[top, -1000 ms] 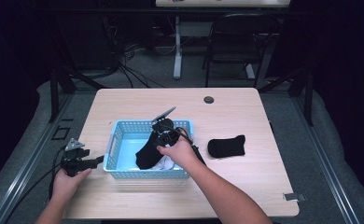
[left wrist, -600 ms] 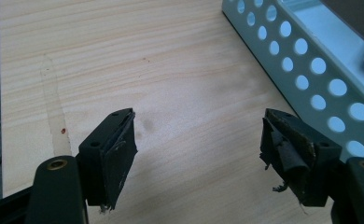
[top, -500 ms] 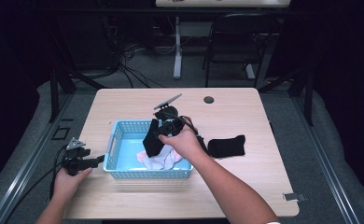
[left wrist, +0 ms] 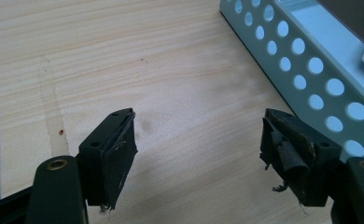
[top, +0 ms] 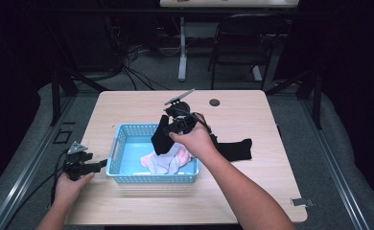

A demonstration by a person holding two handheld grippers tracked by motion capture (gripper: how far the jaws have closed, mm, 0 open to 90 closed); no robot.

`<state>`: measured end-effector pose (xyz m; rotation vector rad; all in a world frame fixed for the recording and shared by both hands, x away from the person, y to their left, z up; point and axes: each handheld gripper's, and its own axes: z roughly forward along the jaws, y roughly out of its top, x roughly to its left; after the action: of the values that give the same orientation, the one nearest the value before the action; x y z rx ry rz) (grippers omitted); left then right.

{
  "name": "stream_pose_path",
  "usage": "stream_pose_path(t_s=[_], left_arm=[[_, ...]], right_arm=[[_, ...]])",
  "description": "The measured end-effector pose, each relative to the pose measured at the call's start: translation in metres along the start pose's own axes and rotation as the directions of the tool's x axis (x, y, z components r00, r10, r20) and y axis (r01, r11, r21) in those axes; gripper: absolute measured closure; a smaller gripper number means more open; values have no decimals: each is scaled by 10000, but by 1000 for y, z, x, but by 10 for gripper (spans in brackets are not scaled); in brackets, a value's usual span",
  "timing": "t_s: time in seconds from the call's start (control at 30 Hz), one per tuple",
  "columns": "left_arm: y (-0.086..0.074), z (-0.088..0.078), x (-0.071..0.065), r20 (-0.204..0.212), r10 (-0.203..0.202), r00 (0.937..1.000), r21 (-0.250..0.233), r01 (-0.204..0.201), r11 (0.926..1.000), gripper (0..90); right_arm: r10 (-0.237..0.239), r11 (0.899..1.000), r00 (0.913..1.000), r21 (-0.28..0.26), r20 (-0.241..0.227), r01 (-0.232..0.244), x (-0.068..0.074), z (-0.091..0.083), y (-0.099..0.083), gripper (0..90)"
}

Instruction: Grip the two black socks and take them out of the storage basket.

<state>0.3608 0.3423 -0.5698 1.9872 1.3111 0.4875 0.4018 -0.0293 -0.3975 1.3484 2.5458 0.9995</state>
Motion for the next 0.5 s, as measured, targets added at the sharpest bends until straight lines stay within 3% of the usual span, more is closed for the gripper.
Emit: stream_pose_path(t_s=[0.5], left_arm=[[0,0,0,-4,-12,10000,0,12,10000,265]], right_arm=[[-83,9999,9998,-150,194,86,-7,-35,-4,847]])
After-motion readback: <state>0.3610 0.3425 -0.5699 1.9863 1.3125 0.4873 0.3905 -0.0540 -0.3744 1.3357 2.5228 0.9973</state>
